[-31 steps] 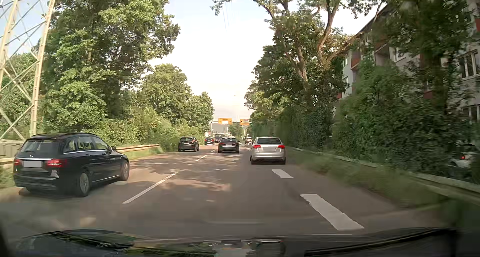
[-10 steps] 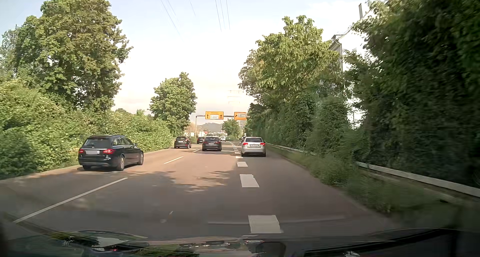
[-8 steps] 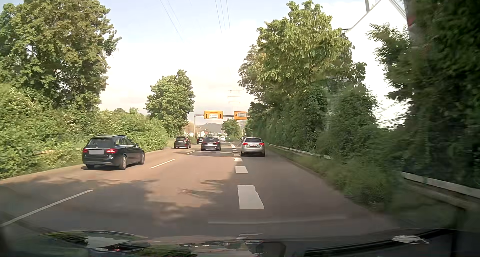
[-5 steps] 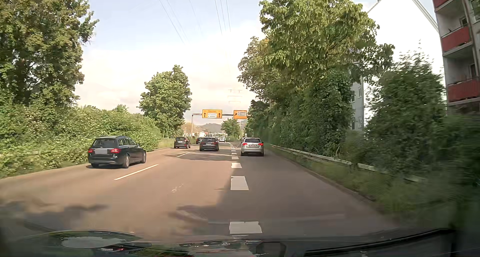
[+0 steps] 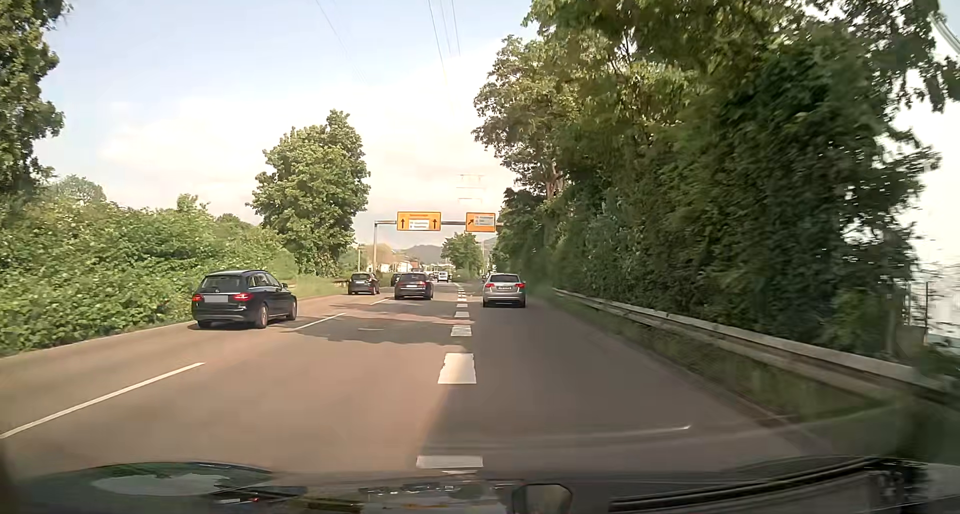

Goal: Follow the waypoints while adhering to traffic rules and regulations

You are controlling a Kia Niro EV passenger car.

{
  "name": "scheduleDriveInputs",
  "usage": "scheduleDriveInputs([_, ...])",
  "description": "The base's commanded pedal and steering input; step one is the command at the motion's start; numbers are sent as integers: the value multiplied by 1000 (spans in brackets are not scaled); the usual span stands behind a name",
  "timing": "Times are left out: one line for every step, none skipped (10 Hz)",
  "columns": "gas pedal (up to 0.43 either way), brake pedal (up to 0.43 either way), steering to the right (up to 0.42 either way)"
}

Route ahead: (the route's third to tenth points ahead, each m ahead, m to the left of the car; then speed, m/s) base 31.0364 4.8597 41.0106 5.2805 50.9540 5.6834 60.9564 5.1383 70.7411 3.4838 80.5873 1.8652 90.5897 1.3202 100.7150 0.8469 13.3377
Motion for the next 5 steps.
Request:
scheduleDriveInputs([177,0,0])
scheduleDriveInputs([177,0,0])
scheduleDriveInputs([177,0,0])
scheduleDriveInputs([177,0,0])
scheduleDriveInputs([177,0,1])
